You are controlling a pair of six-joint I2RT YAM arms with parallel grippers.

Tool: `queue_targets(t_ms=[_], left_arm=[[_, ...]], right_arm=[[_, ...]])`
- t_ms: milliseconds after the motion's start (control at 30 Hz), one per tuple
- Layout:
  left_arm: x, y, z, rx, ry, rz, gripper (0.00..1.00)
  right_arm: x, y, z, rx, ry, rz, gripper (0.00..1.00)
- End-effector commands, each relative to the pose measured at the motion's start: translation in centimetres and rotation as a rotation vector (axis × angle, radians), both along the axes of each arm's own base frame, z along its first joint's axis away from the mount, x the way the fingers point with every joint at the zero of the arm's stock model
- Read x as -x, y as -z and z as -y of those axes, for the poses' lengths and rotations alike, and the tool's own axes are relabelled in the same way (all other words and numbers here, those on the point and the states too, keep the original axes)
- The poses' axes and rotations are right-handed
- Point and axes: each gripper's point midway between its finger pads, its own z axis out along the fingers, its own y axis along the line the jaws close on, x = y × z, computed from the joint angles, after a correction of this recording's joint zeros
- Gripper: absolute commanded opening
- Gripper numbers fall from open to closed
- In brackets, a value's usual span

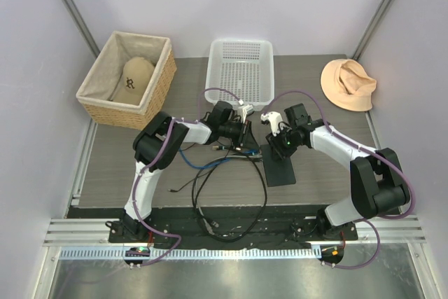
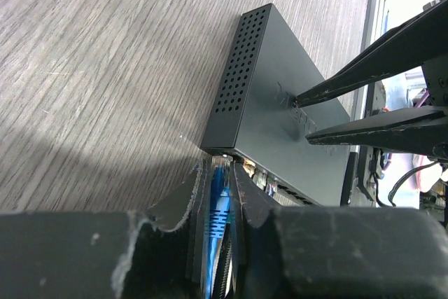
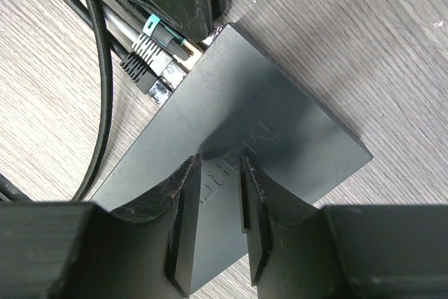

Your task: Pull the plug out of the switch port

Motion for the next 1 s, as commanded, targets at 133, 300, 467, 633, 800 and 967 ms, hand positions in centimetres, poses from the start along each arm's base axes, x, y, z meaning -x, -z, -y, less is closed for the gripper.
queue_targets(t_ms=[133, 300, 467, 633, 800, 967], left_arm=[[2.1, 2.8, -0.6, -0.106, 0.035, -0.060, 0.00], [2.5, 2.3, -1.4, -0.129, 0.074, -0.001, 0.00], [2.7, 1.2, -2.0, -0.140, 0.088, 0.063, 0.00], [2.5, -0.4, -2.8, -0.146, 0.122, 0.149, 0.00], [2.5, -4.5, -3.2, -0.126, 0.188, 0.277, 0.00], [2.8, -6.4, -4.9, -0.180, 0.270, 0.374, 0.21]], right_arm=[[0.7, 1.0, 1.0, 0.046, 0.011, -0.010, 0.36], [1.0, 1.1, 1.2, 0.049, 0.013, -0.012, 0.36], [0.9, 1.2, 1.2, 0.053, 0.008, -0.003, 0.36], [0.8, 1.2, 1.3, 0.055, 0.007, 0.003, 0.36], [0.7, 1.1, 1.4, 0.057, 0.011, 0.014, 0.36], [0.6, 0.9, 1.2, 0.050, 0.018, 0.013, 0.36]])
